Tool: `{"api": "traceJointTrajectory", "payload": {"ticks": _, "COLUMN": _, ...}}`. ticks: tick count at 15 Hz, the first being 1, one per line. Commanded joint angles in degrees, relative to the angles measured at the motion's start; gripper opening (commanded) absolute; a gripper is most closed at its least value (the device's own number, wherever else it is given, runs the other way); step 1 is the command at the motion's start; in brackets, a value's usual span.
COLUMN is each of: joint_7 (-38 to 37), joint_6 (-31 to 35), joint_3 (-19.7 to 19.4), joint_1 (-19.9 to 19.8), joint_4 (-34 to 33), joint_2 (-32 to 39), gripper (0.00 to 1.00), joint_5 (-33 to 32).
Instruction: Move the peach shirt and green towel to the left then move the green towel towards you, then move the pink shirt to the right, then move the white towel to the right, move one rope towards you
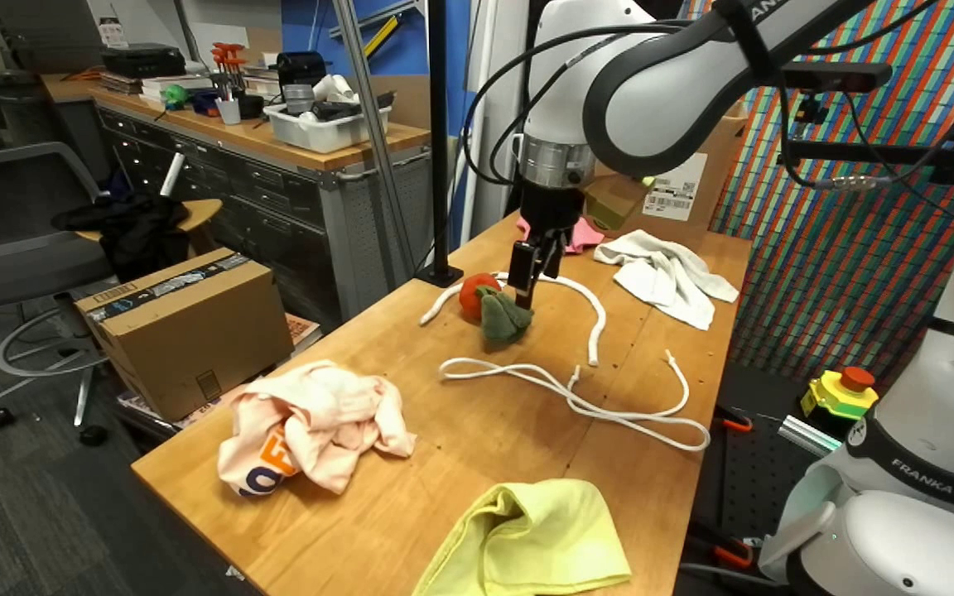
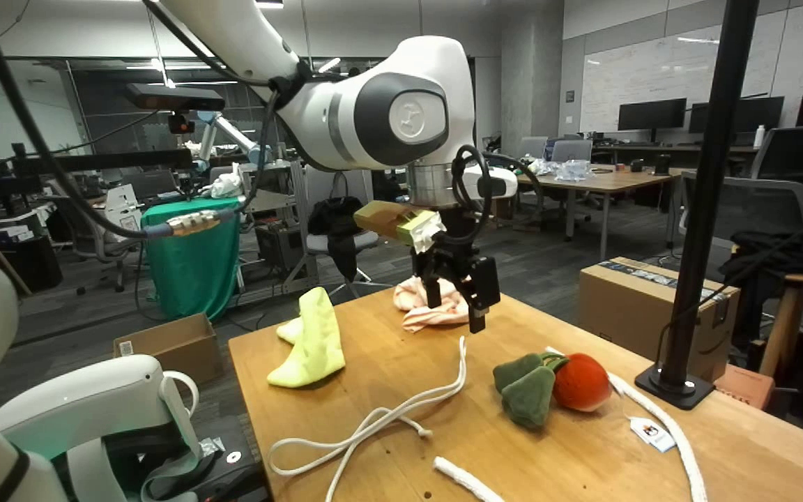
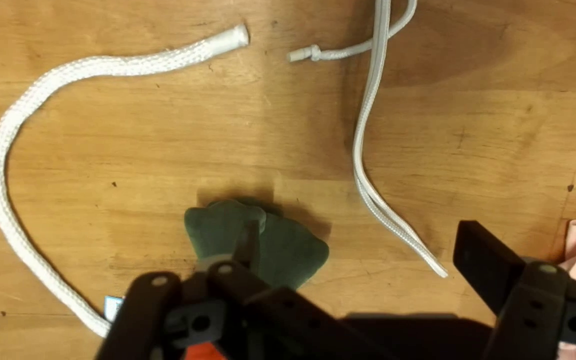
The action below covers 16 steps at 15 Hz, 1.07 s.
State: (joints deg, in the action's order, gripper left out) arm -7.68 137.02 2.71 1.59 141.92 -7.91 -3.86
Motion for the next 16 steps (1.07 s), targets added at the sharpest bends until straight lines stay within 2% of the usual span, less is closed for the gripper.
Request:
{"api": "traceJointTrajectory", "payload": {"ticks": 1, "joint_7": -5.2, "joint_6": 3.0, "joint_3": 1.0, "joint_1": -0.4, "joint_4": -4.8, "joint_2": 6.2, "gripper": 1.0, "joint_5": -4.2}}
{"api": "traceJointTrajectory", "payload": {"ticks": 6, "joint_7": -14.8, "joint_6": 6.4, "joint_3": -0.5, "joint_1": 0.2, "joint_4": -10.0, "joint_2": 14.3, "gripper": 1.0, "joint_5": -13.8}}
{"api": "traceJointTrajectory", "payload": {"ticks": 9, "joint_7": -18.9, "joint_6": 4.8, "joint_3": -3.1, "joint_1": 0.7, "joint_4": -19.6, "joint_2": 22.0, "gripper": 1.0, "joint_5": -17.6}}
{"api": "traceJointTrajectory", "payload": {"ticks": 13, "joint_7": -20.2, "joint_6": 3.3, "joint_3": -6.7, "joint_1": 2.1, "joint_4": -30.4, "joint_2": 29.5, "gripper": 1.0, "joint_5": -17.1}}
{"api": "traceJointTrajectory", "payload": {"ticks": 16, "joint_7": -20.0, "joint_6": 2.7, "joint_3": -8.8, "joint_1": 2.7, "joint_4": -33.6, "joint_2": 32.2, "gripper": 1.0, "joint_5": -16.0}}
